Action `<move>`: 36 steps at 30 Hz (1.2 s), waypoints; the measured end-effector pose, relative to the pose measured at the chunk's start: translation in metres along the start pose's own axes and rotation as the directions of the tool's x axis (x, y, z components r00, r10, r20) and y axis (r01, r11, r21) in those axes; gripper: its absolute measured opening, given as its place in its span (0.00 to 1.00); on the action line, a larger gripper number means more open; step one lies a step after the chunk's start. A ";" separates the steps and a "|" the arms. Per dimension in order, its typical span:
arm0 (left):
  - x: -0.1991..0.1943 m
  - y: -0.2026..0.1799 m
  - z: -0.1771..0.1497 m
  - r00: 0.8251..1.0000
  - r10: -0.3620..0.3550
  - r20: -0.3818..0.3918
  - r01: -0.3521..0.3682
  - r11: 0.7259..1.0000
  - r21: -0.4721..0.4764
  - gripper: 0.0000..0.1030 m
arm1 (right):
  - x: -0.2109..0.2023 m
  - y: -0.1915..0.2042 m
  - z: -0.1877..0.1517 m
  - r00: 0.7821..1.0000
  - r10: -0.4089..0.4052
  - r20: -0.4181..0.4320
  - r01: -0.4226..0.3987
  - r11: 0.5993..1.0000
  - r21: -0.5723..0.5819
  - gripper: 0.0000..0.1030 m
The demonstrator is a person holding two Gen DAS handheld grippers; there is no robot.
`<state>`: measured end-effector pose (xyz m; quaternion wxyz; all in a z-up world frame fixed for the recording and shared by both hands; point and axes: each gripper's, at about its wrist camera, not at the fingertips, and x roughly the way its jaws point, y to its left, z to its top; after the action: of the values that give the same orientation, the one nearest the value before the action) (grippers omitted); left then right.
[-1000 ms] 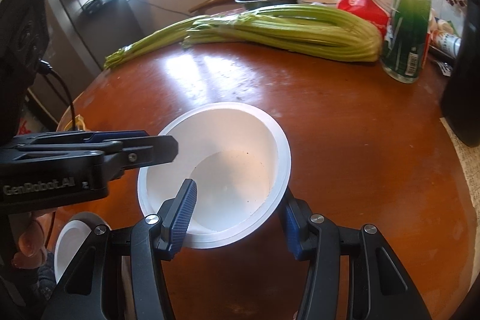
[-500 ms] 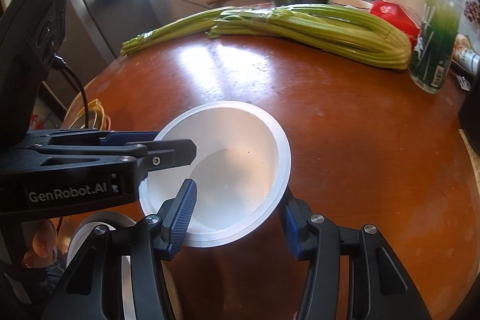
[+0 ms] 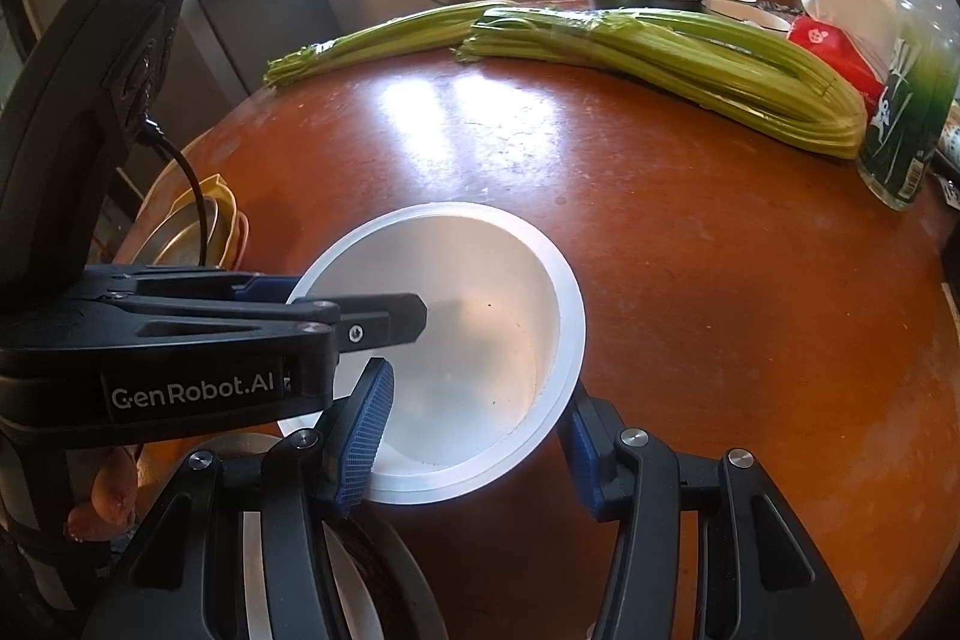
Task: Organize plates and bowls
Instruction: 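Lift the second white bowl and carry it toward the steel bowl, then carry the white bowl over the large steel bowl with the left tool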
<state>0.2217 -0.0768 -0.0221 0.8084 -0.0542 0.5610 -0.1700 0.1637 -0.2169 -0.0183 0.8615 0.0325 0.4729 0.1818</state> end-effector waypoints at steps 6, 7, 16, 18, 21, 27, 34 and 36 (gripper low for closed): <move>0.000 0.003 -0.002 1.000 -0.010 -0.003 0.010 1.000 -0.005 0.40 | 0.005 0.003 0.002 1.000 0.002 -0.007 -0.002 1.000 0.000 0.53; 0.000 0.003 -0.002 1.000 -0.008 -0.002 0.008 1.000 -0.004 0.40 | 0.005 0.004 0.002 1.000 0.002 -0.008 -0.002 1.000 -0.001 0.53; -0.002 0.001 -0.001 0.999 -0.042 0.006 0.043 0.999 -0.012 0.40 | 0.007 0.008 0.003 1.000 0.014 -0.016 -0.014 1.000 -0.007 0.54; -0.002 0.002 0.001 0.999 -0.053 0.004 0.053 0.998 -0.023 0.40 | 0.008 0.006 0.005 1.000 0.022 -0.021 -0.022 1.000 0.003 0.54; 0.001 0.006 0.004 0.998 -0.055 0.002 0.055 0.998 -0.042 0.40 | 0.008 0.005 0.006 0.999 0.031 -0.029 -0.031 0.999 0.013 0.54; 0.000 0.004 0.007 0.999 -0.055 0.002 0.055 0.998 -0.037 0.40 | 0.010 0.005 0.011 0.999 0.019 -0.044 -0.018 1.000 0.023 0.54; -0.009 0.003 0.011 0.997 -0.074 0.020 0.075 0.997 -0.035 0.40 | 0.000 0.009 0.019 1.000 -0.001 -0.009 0.001 1.000 0.022 0.55; -0.013 0.004 0.012 0.996 -0.081 0.031 0.082 0.996 -0.034 0.40 | -0.003 0.011 0.020 1.000 0.001 -0.001 -0.001 1.000 0.021 0.55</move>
<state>0.2290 -0.0701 -0.0069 0.8078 -0.0937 0.5493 -0.1921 0.1758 -0.2053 -0.0025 0.8608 0.0416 0.4753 0.1771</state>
